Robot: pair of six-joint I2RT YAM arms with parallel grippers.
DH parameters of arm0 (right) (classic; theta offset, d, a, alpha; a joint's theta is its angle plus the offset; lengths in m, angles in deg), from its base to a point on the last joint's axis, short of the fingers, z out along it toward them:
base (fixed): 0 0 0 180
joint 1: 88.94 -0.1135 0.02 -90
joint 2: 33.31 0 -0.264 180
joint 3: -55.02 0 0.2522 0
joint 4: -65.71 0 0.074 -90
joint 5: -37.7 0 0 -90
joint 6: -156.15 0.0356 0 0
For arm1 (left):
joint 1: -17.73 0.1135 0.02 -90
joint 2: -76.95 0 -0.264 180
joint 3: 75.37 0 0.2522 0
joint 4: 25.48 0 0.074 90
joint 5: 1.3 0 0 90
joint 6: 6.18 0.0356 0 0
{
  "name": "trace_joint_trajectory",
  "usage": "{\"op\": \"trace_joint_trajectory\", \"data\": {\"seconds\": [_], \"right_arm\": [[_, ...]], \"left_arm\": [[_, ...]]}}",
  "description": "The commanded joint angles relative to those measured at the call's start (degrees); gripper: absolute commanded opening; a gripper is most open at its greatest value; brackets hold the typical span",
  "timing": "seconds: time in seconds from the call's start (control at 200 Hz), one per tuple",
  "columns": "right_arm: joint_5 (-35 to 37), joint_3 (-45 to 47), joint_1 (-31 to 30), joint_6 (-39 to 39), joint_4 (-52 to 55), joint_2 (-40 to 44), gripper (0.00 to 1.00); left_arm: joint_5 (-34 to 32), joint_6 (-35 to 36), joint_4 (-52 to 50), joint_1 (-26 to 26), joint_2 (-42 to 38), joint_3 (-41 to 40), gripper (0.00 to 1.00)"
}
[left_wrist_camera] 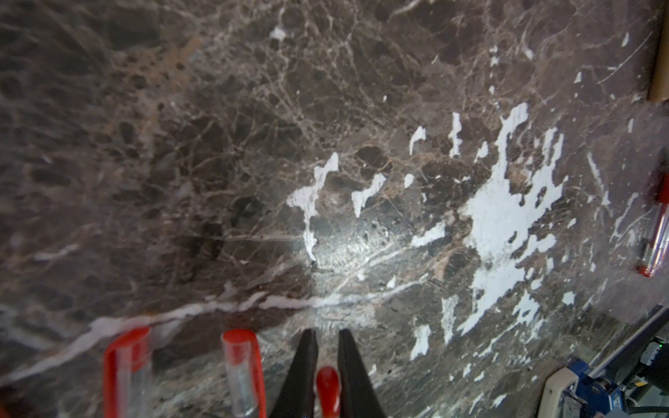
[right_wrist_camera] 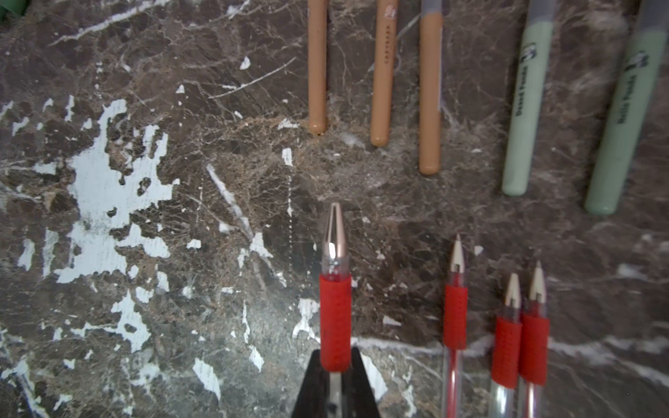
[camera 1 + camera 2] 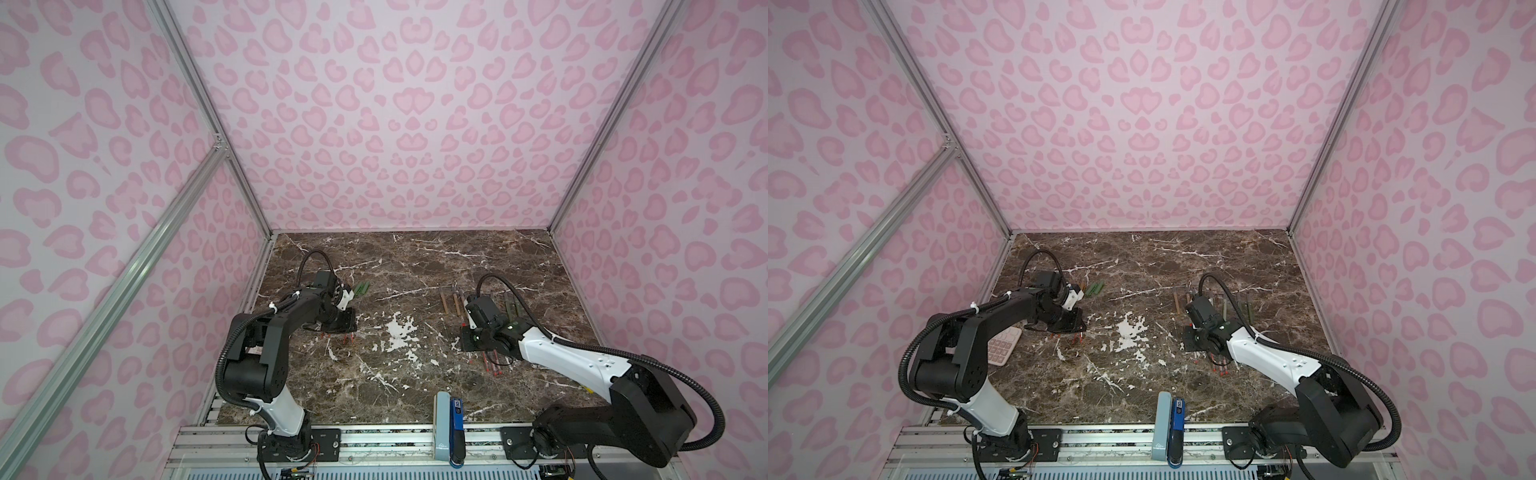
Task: Remove pen caps from pens
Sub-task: Place the pen cap at the middle-left of the table, then place the pen at the center of the table.
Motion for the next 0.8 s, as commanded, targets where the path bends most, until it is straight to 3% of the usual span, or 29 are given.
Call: {"op": "trace_joint_trajectory", "data": {"seconds": [0.0,0.165,0.41,0.43,0.58,0.795], "right_arm": [[0.3,0.67,0.63,-1.06,-0.51,-0.76,0.0],[0.61,0.88,1.57,-1.08,0.64,-1.73,0.01],[1.56,3.13,3.41,-0.88,-0.19,-2.77,0.03],[1.61,3.28,3.43,-1.06,-0.36,-2.89,0.04],[3.3,2.86,4.11,-1.88,0.47,-4.39,0.06],[4.56,2.61,4.12,-2.38,0.99,-4.94,0.19]], "left_arm": [[-1.12,0.72,-0.73,-0.18,0.91,0.14,0.19],[-2.18,0.13,-2.0,-0.25,0.09,0.73,0.3],[-2.79,-0.27,-1.7,-0.37,-4.69,-0.32,0.35],[-2.79,-0.29,-1.55,-0.29,-5.53,-0.5,0.4],[-2.44,0.22,0.57,-0.33,-10.53,-2.31,0.48],[-3.47,3.88,4.08,-0.36,-18.04,-6.32,0.67]]}}
